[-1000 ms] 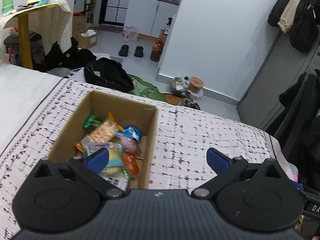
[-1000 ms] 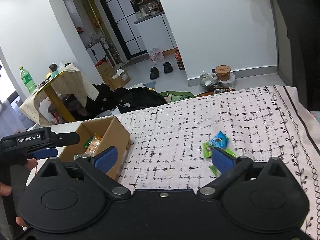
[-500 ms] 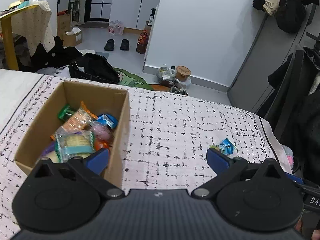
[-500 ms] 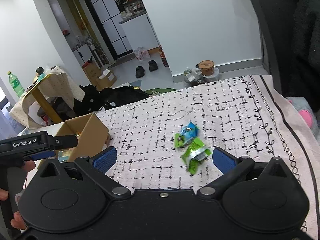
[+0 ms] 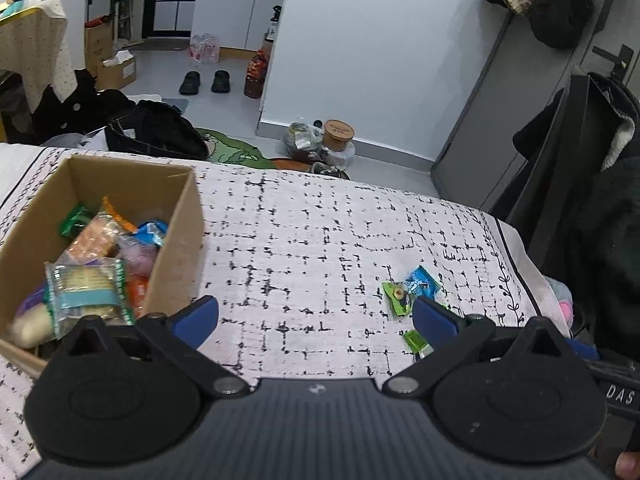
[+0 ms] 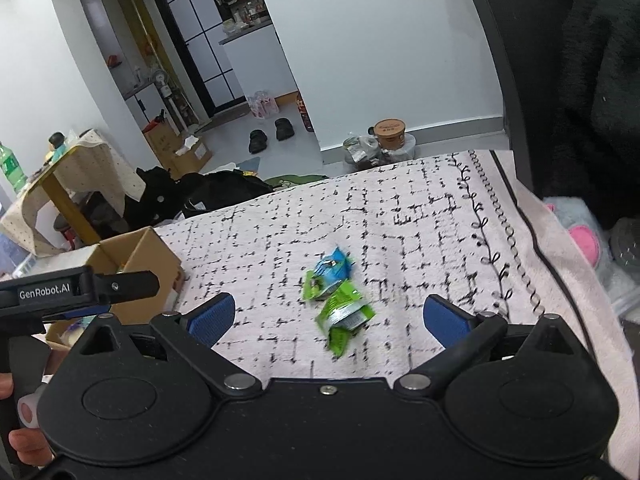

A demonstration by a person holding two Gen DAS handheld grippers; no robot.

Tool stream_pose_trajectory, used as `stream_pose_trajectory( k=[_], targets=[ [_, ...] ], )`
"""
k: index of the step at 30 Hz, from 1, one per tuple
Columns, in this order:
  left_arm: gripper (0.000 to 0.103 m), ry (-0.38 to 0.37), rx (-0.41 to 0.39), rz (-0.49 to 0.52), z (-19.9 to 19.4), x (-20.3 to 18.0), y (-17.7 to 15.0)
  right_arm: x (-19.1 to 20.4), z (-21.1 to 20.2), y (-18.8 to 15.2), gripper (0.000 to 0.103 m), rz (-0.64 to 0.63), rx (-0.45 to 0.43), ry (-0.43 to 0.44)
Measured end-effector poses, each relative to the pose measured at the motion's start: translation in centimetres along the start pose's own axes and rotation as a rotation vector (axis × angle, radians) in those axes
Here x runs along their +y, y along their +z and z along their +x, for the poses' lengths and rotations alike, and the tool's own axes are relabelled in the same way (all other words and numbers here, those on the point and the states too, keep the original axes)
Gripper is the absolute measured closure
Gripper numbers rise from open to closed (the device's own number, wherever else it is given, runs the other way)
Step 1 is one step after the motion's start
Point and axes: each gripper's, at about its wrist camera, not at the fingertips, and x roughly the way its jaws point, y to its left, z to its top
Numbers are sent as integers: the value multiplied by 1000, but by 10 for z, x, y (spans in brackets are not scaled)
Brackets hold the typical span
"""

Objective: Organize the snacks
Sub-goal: 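Withdraw both grippers from the box toward the last packets, then grasp the green-and-silver packet with the right gripper while the left grasps the blue packet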

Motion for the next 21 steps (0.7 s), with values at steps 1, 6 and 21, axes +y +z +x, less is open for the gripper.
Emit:
stream_pose_trajectory(
  k=[1,6,21],
  targets=[
    [1,-7,5,4,4,-2,0,-2,3,2,3,-5,7,4],
    [3,-29,14,3,20,-9,0,-12,21,6,11,-6,41,-23],
    [23,-27,57,8,65,-16,-9,-17,77,-6,31,68,127,42]
  ],
)
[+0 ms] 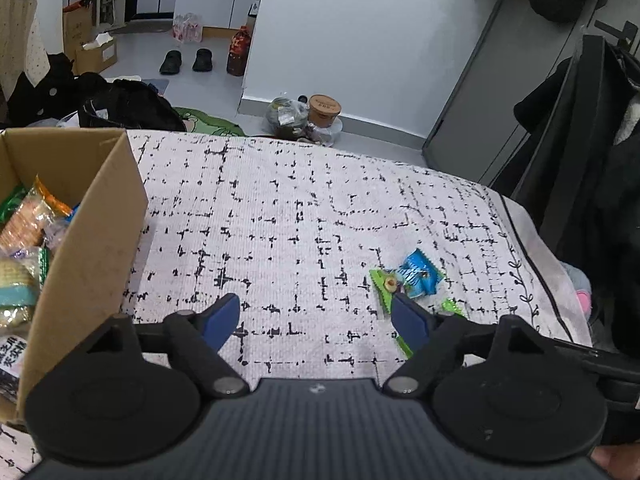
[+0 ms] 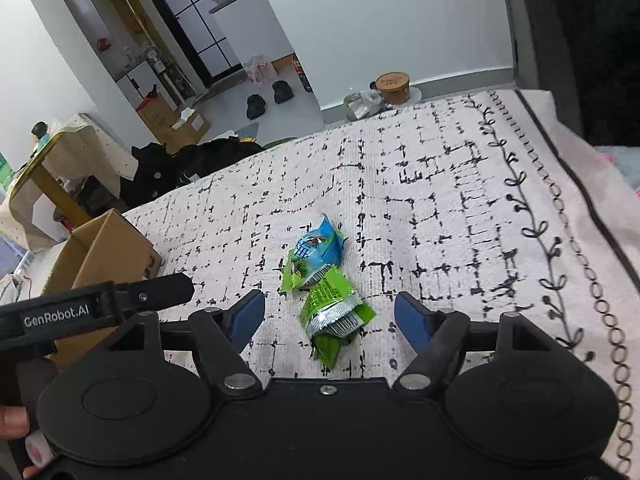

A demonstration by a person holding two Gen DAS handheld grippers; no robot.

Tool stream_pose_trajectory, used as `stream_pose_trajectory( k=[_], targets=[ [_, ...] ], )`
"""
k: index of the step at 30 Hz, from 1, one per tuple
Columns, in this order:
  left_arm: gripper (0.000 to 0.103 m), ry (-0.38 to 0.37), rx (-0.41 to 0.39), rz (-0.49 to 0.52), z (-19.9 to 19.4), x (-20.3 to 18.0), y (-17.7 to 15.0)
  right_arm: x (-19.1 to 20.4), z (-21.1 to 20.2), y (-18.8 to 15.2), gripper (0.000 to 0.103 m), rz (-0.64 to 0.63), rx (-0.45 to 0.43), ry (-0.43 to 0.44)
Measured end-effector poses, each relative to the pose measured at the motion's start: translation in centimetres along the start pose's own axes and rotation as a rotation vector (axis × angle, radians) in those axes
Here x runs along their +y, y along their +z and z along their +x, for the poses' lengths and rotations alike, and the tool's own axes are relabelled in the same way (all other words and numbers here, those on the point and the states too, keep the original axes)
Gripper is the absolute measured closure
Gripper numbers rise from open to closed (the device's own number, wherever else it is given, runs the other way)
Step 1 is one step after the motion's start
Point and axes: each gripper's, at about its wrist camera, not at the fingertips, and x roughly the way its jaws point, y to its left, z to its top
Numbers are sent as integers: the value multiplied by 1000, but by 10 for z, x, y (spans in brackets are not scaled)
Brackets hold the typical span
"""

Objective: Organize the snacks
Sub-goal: 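Grasp the green-and-silver packet with the right gripper while the left grasps the blue packet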

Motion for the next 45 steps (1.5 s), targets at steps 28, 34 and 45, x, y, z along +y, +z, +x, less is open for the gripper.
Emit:
stream_pose_trajectory(
  k=[28,34,45],
  targets=[
    [24,-114,-11,73,45,-37,10,-13,-18,0,77,-14,-28,-121],
    [24,-138,-5,88,61,-46,9,-22,-25,1,77,27,-53,-133],
    [50,-134,51,85,85,-49,8,-18,-23,1,77,52,-61,-125]
  ],
)
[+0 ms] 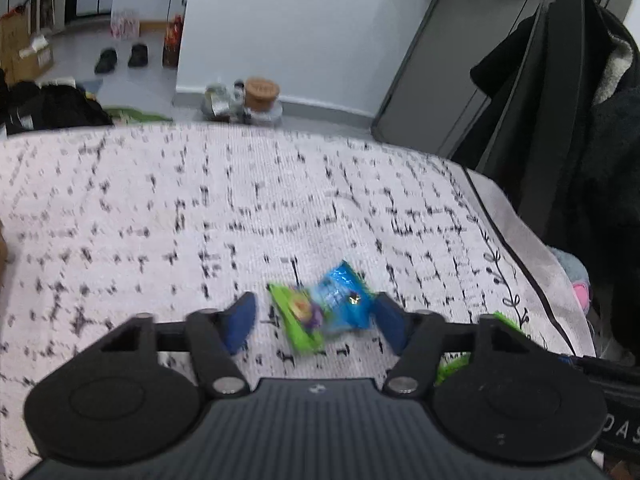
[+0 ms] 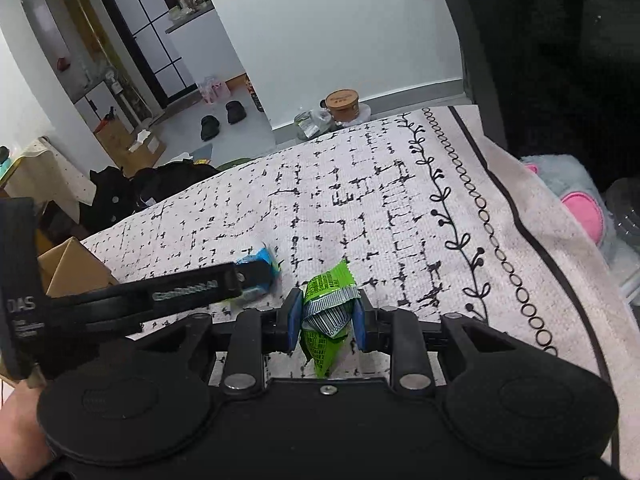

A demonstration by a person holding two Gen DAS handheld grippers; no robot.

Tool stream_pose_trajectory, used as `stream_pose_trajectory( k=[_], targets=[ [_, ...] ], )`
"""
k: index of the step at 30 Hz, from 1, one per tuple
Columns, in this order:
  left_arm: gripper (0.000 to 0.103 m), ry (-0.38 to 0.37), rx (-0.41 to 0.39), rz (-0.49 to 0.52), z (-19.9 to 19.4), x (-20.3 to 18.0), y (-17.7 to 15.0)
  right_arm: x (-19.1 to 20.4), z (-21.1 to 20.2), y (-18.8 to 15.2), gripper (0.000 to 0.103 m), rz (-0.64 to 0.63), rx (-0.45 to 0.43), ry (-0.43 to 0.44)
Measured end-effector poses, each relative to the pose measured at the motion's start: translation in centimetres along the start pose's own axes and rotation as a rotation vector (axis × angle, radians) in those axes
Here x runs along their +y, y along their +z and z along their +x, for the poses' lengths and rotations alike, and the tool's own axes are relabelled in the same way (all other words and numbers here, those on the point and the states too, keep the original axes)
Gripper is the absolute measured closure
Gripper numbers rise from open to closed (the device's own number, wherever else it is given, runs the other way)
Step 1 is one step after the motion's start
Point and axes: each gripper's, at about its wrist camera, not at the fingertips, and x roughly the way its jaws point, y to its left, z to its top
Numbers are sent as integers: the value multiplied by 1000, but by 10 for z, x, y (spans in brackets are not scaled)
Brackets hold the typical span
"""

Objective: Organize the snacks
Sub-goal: 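Grasp the green-and-silver packet with the right gripper while the left grasps the blue packet, then carry both packets over the box and open both grippers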

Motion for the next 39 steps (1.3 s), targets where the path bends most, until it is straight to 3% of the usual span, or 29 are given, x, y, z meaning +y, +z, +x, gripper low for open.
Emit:
stream_pose_trajectory(
  k=[2,7,8,39],
  targets=[
    [63,23,-4,-7,0,2,-2,1,0,-1,77,0,0,2],
    [76,18,-5,-20,-9,9,0,4,-3,-3,77,17,-6,10],
    [85,21,-8,-20,-12,11,1,5,-3,-3,77,20,-10,13],
    [86,28,-142,-97,-130,56,7,72,-16,3,77,-9,-72,146]
  ],
)
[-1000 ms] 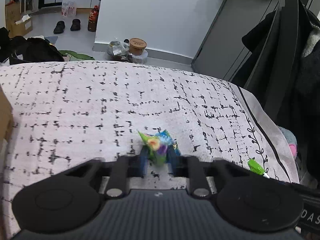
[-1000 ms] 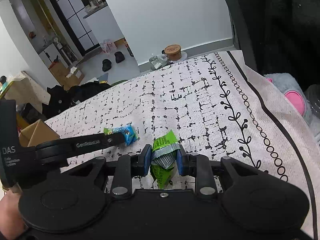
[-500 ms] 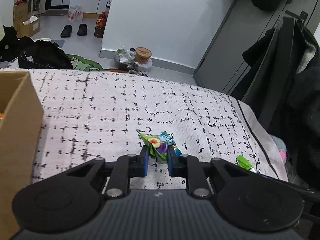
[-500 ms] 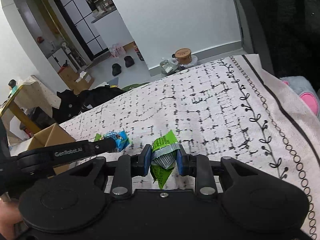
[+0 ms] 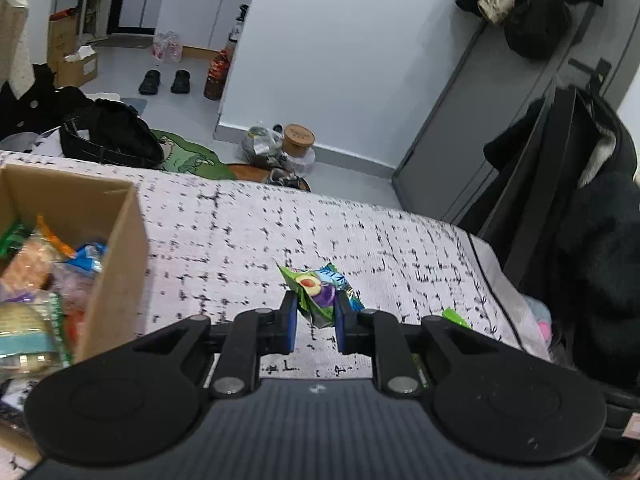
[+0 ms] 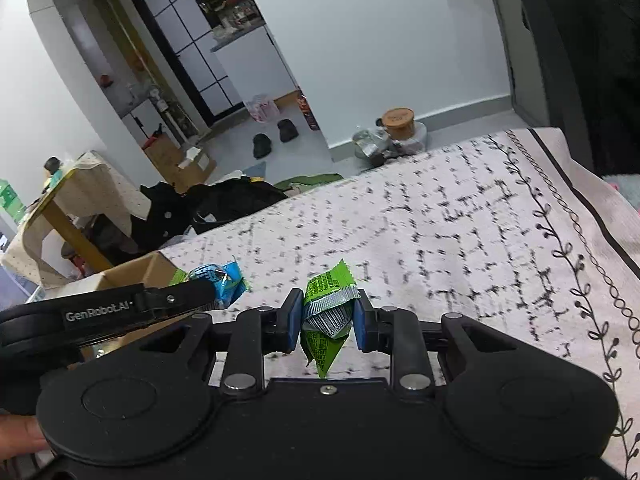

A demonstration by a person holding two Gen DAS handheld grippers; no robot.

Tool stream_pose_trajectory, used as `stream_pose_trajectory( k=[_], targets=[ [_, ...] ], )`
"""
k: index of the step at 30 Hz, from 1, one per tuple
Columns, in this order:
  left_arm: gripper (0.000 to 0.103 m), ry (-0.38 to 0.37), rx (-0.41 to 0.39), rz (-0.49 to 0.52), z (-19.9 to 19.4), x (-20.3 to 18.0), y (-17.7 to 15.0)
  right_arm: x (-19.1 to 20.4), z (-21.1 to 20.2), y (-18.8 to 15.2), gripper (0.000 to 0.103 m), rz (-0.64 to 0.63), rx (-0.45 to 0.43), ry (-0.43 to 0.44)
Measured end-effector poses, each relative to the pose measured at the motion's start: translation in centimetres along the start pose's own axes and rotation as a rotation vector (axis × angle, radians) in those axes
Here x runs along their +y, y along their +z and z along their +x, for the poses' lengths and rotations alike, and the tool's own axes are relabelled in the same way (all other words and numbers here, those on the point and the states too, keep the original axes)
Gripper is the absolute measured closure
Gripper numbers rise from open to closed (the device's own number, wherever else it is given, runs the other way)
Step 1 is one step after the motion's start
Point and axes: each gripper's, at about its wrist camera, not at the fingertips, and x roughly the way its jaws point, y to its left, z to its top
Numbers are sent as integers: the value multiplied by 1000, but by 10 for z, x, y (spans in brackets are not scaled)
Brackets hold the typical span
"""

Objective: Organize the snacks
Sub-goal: 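Carry both packets over the box and open both grippers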

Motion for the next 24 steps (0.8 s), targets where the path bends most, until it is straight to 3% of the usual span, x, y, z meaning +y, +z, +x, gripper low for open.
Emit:
stream_pose_trajectory(
  k=[24],
  targets=[
    [85,136,-111,-131,-95,78,14,81,1,6,77,-120,-27,158]
  ],
)
